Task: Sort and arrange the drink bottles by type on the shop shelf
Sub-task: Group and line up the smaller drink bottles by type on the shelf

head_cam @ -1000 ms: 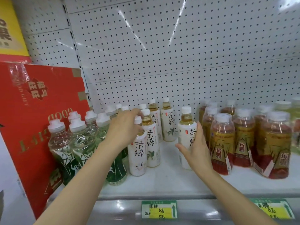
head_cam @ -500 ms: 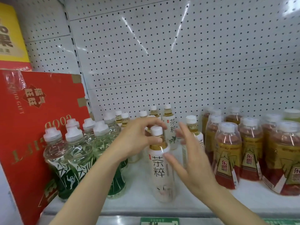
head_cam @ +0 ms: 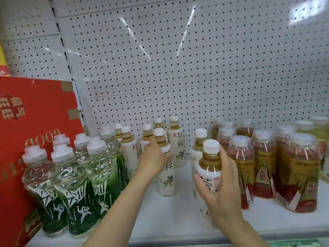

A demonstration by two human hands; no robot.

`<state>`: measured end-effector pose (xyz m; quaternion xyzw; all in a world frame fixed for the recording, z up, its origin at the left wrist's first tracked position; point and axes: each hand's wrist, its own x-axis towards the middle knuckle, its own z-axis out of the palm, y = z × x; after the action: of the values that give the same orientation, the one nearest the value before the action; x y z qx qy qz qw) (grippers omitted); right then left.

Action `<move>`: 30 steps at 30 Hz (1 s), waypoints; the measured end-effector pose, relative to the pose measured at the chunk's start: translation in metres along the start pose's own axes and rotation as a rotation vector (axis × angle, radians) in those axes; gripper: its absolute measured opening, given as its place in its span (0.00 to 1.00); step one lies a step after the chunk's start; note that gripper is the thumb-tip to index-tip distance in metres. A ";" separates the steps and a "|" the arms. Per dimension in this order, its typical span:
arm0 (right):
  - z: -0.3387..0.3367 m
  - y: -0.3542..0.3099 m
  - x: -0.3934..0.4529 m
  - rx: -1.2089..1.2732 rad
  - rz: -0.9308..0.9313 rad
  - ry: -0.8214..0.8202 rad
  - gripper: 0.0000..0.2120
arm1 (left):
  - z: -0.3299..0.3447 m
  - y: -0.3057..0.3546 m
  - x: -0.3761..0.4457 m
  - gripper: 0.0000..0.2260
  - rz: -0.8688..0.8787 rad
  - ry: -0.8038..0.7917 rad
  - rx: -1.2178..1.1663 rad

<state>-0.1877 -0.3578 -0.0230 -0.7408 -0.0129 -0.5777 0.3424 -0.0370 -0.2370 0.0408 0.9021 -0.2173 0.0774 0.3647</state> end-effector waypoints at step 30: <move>-0.001 0.007 0.075 -0.196 -0.004 -0.188 0.33 | -0.014 0.032 0.082 0.14 0.125 0.015 0.147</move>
<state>-0.1613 -0.3918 0.0384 -0.8215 0.0103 -0.5051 0.2646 0.0224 -0.2754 0.0956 0.9105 -0.2641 0.1225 0.2937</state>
